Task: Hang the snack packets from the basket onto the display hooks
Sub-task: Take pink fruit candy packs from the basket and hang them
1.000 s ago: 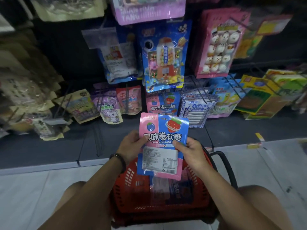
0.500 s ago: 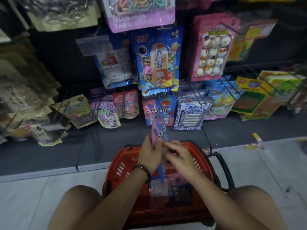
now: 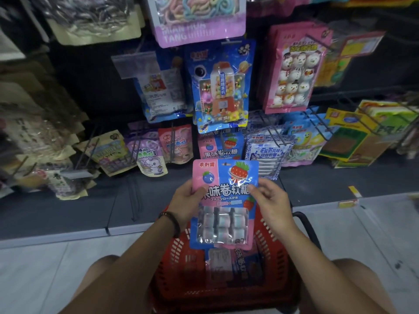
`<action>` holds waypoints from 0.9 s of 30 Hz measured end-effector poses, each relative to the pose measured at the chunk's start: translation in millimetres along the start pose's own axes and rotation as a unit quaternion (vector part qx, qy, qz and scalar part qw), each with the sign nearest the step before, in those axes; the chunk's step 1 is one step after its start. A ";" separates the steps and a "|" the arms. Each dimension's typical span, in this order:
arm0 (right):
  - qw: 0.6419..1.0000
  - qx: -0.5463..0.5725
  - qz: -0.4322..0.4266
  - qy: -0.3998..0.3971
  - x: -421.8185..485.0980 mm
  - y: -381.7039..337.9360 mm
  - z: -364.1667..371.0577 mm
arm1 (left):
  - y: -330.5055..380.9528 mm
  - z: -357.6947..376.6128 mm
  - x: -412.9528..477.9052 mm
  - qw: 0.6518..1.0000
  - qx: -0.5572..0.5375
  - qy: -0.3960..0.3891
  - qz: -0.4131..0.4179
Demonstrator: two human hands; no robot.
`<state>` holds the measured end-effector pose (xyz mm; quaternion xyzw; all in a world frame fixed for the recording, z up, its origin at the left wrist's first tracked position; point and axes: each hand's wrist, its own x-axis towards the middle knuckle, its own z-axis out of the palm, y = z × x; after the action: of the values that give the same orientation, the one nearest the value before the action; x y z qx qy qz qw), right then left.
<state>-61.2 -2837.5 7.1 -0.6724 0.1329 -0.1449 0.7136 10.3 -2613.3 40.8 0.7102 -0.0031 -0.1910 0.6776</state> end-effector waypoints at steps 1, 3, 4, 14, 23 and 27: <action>1.000 -0.002 -0.005 0.002 2.2 -2.7 0.1 | 0.8 -0.1 1.2 1.000 -0.003 -0.007 0.001; 1.000 -0.025 -0.006 0.001 14.1 -6.6 -0.7 | 5.9 2.3 3.9 1.000 -0.010 -0.017 0.005; 0.999 -0.038 -0.007 0.000 21.6 -9.3 -2.0 | 9.2 3.7 6.4 1.000 -0.015 -0.012 0.008; 0.996 -0.071 0.026 -0.036 90.5 2.9 -3.4 | -5.1 -3.5 84.9 0.989 0.115 0.025 0.085; 0.990 0.042 0.135 0.019 115.9 47.6 6.3 | -39.2 9.1 134.1 0.999 0.029 0.036 0.015; 0.990 0.059 0.128 0.027 130.0 42.5 12.7 | -39.0 17.3 147.5 0.997 -0.026 0.065 -0.020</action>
<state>64.9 -2873.6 -33.9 -0.6026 0.2281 -0.0780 0.7608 132.4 -2665.7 -36.4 0.7034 0.0606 -0.1581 0.6903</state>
